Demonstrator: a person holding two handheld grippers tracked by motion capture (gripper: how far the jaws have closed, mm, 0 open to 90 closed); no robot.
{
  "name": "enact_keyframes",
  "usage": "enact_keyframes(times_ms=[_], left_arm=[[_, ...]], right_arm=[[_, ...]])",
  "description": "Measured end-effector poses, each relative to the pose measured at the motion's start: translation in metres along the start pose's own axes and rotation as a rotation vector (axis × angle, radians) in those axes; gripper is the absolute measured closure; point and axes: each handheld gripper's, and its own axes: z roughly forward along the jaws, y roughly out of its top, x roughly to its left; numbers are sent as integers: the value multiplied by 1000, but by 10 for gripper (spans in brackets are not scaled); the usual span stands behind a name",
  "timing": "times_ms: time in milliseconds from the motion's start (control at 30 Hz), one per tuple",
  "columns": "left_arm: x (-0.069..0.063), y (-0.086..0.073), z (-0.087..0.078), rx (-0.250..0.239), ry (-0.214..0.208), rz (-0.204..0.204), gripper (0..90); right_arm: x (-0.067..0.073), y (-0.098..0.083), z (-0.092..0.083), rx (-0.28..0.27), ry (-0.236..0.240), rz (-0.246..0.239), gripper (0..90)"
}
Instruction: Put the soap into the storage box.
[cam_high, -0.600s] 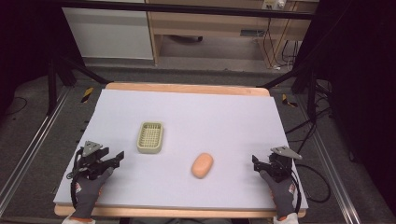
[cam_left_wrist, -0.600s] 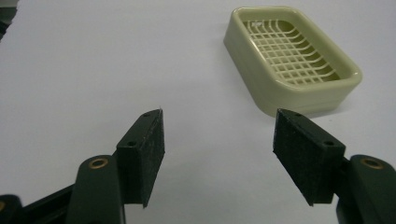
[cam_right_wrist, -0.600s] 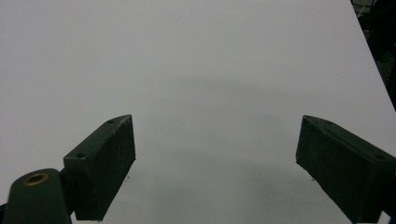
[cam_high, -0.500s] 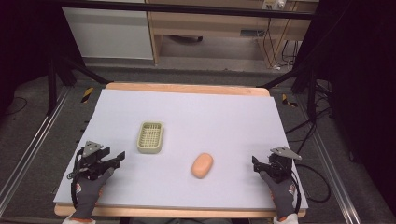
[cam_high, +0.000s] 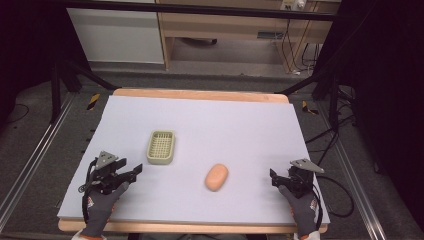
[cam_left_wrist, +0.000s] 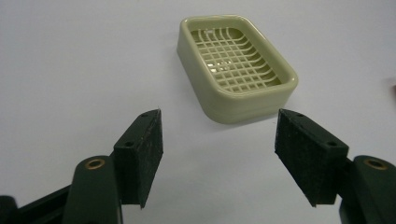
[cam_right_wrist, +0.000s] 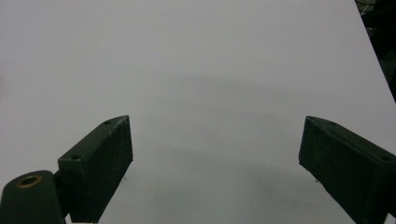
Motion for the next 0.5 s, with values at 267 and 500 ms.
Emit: enact_keyframes(times_ms=[267, 500], left_arm=[[-12, 3, 2, -3, -28, 7, 315], [-20, 5, 6, 4, -34, 13, 313]], right_arm=[[2, 0, -1, -1, -2, -7, 101], [2, 0, -2, -2, 12, -7, 102]])
